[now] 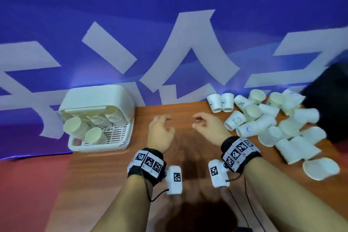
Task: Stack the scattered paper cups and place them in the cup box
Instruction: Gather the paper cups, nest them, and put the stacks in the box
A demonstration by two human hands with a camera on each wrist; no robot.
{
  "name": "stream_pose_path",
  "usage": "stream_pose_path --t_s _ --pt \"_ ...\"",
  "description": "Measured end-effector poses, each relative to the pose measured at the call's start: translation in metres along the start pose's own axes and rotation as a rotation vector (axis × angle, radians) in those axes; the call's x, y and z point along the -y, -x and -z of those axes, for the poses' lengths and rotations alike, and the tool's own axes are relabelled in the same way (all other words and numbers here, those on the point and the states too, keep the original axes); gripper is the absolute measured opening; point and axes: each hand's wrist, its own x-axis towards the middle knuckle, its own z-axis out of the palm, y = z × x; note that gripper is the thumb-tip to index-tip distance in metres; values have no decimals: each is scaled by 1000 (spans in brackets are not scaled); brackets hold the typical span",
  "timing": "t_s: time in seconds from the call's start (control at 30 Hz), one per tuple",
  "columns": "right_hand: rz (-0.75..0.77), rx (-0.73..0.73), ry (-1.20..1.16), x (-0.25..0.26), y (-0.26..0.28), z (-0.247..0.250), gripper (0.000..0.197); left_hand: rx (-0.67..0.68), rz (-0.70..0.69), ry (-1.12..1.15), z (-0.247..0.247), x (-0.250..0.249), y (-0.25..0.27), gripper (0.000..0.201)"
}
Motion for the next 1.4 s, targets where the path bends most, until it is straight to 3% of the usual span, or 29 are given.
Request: stream_pose_path --t_s 0.3,0.6,0.73,0.9,1.07,1.27,1.4 --pt "-221 -246 -99 -144 85 148 32 217 -126 -27 -163 -136 22 36" --pt "-390 -391 -17 -261 168 236 41 394 -194 -19 -287 -220 46 34" --pt "-464 -346 54 -304 193 247 58 451 -199 -20 -324 -229 58 37" --pt "-549 -233 84 -340 201 231 63 511 -163 -80 -345 -227 68 36" --pt "-554 -235 90 -355 194 213 63 550 -155 -84 -350 -211 68 37" --pt "-501 -271 95 -364 185 208 63 499 -237 -176 -349 -204 64 40" --pt "-495 -298 86 -364 184 208 57 536 -318 -286 -360 -204 63 46"
